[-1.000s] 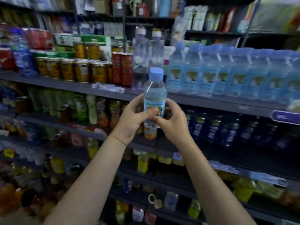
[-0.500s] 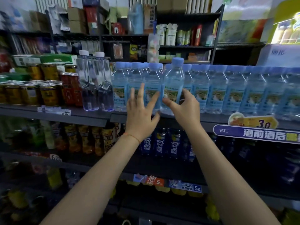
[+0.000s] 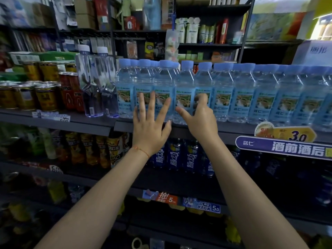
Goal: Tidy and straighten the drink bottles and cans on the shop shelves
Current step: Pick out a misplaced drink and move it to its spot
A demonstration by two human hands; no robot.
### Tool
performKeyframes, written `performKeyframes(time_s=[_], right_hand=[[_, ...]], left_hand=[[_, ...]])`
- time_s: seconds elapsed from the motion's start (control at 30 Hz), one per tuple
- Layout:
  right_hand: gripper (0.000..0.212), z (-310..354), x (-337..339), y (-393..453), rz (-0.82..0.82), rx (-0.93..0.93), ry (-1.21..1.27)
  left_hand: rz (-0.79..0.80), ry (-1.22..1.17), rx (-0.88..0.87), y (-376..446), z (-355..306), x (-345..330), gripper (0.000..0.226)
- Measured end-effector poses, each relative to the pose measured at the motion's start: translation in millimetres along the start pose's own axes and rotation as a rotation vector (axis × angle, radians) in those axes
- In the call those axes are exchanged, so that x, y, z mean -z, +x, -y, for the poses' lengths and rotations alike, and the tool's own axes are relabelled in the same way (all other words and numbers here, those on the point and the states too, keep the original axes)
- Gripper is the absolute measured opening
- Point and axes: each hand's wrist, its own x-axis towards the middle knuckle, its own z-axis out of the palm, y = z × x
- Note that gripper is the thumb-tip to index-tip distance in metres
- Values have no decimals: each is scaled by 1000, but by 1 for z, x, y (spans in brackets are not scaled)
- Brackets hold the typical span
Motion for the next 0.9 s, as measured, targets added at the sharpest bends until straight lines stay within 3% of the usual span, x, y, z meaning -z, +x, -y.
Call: performKeyframes(time_s=[0.1, 0.17, 0.23, 0.27, 0.33, 0.37, 0.53, 0.63, 0.7, 0.8, 0.9], right_hand=[[65, 1, -4, -3, -81, 39, -20], [56, 5, -10, -11, -279, 146, -16], [36, 17, -19, -31, -467, 306, 53], [26, 23, -26, -44, -479, 389, 107], [18, 36, -45, -73, -342, 488, 219], [19, 42, -58, -87, -235, 482, 261], [11, 47, -154, -154, 391, 173, 376], [16, 31, -219, -200, 748, -92, 325], [22, 17, -259, -228, 926, -265, 245], [22, 8, -299, -253, 992, -494, 151], [44, 10, -329, -252, 848, -653, 142]], left_hand=[[42, -45, 10, 1, 0, 9, 63], [45, -158, 23, -2, -1, 23, 59], [-59, -306, 76, -17, 4, 41, 54], [-161, -364, 111, -29, 10, 50, 50], [-292, -424, 236, -62, 29, 64, 35], [-258, -421, 335, -80, 42, 67, 27], [382, -350, 871, -159, 122, 51, 12], [685, -400, 965, -199, 160, 36, 15], [800, -494, 986, -221, 177, 25, 16], [916, -592, 1014, -249, 201, 3, 18], [952, -689, 1056, -273, 228, -24, 20]])
